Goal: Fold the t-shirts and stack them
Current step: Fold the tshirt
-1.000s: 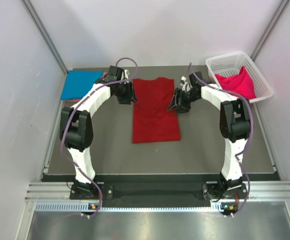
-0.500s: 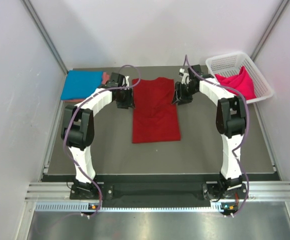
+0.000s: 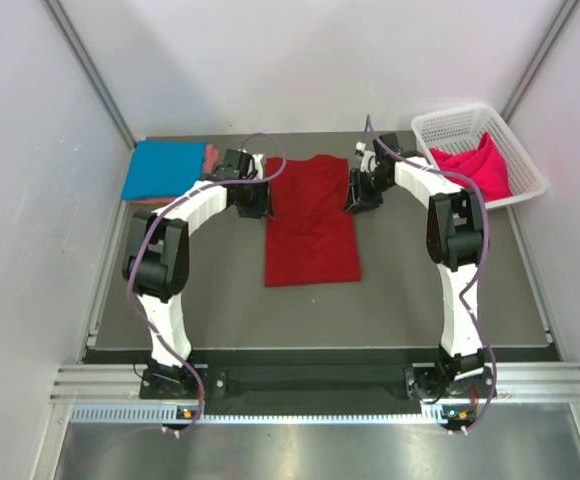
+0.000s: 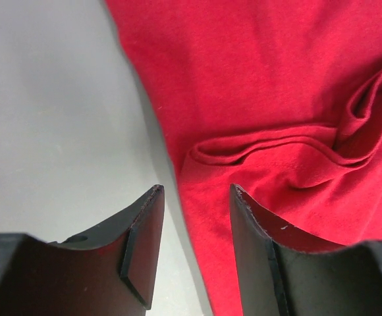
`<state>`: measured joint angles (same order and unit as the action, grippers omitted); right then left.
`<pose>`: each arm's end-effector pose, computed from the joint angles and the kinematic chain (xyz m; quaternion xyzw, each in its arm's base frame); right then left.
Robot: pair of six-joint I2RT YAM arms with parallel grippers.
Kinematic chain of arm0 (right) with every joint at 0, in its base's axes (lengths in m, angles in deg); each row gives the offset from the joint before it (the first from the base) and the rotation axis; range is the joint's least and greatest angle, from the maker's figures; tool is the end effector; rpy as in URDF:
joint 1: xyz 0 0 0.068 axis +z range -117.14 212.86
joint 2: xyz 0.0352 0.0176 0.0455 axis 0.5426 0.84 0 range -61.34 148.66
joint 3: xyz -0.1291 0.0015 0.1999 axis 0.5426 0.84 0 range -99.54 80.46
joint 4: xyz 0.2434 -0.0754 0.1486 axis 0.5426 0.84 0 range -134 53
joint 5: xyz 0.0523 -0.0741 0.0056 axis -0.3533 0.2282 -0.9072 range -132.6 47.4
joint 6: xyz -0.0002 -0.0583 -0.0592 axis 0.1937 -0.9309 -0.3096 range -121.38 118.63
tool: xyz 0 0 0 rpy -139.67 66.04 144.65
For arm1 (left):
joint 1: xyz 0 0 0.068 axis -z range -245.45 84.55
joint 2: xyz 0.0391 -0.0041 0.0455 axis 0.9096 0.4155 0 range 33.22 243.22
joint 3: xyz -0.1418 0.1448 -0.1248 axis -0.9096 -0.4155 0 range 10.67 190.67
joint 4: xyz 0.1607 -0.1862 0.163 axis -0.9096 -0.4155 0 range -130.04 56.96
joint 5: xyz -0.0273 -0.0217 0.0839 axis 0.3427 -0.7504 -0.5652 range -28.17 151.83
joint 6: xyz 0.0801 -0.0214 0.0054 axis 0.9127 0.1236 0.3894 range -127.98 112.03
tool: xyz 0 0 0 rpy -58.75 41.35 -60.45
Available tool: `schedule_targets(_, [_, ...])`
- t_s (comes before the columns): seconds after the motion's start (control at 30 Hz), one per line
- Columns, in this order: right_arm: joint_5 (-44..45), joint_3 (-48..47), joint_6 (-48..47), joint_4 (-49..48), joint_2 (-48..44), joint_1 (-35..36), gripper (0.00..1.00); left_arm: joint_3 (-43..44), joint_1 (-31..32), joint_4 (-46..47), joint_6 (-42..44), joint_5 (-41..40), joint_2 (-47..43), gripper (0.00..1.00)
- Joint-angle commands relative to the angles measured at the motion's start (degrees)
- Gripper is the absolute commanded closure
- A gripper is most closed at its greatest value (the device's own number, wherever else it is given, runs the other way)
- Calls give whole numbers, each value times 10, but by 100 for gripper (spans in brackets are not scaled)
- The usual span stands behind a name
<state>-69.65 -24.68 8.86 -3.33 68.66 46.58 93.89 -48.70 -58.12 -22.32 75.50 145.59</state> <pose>0.4814 0.1515 0.0984 -0.0784 0.9482 0.2664 0.1542 0.4408 -0.1506 0.1227 0.0563 0.9439 -0.1909 0.2634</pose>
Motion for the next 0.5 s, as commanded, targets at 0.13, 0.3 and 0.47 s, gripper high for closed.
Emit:
schedule_targets(0.13, [-32, -36, 7, -9, 4, -2, 63, 24, 10, 43, 6, 14, 13, 51])
schedule_targets(0.3, [-35, -38, 9, -11, 9, -2, 64, 29, 12, 42, 4, 15, 23, 52])
schedule_targets(0.47, [-39, -40, 13, -12, 11, -2, 66, 34, 13, 41, -2, 19, 35, 55])
